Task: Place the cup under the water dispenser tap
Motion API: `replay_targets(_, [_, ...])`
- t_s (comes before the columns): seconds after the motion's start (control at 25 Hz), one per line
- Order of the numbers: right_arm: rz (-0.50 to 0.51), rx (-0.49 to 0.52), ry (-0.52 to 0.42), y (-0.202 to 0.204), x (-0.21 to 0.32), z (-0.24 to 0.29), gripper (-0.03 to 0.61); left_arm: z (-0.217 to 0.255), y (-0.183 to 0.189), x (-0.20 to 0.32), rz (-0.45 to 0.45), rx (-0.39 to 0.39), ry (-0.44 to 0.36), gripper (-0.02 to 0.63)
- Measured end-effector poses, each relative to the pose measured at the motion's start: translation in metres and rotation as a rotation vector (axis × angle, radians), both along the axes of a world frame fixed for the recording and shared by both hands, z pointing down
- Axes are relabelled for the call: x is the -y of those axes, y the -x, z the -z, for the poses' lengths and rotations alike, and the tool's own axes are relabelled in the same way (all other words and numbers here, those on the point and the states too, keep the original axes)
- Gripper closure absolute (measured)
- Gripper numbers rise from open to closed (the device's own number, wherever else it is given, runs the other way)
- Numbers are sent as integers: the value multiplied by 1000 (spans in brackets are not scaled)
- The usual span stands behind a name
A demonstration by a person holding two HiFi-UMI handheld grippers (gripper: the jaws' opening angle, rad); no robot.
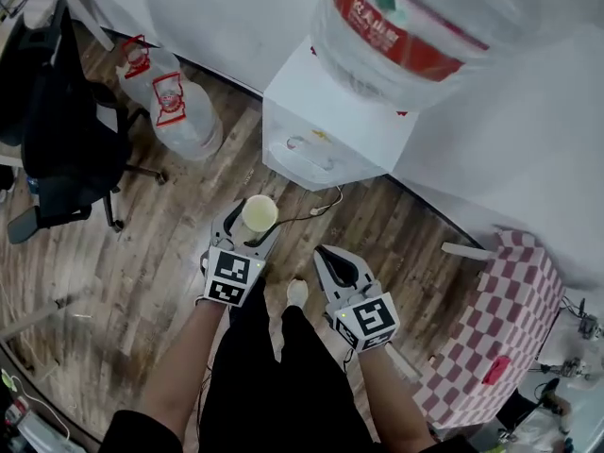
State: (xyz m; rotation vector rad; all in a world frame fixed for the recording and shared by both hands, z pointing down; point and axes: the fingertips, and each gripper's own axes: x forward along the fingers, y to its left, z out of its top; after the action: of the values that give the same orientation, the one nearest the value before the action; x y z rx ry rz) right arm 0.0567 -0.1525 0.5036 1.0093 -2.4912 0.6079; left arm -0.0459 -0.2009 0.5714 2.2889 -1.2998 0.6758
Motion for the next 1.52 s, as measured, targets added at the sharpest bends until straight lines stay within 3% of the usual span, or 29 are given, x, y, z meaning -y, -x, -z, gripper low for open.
replay_targets(0.32, [-69,-38,32,4,40,-61,555,-88,-13,60,-82,19,23,262])
replay_targets(0.72, [-70,-77,82,7,57,-122,555,-186,-29,121,-131,79,15,262])
replay_targets(1.16, [-111,-80,101,3,78,-148,555,-228,-50,162,-209,174,-32,261])
replay_targets(1.52, [-136,-86,111,-3,77,-158,555,-245,-60,166,-229,190,-38,261])
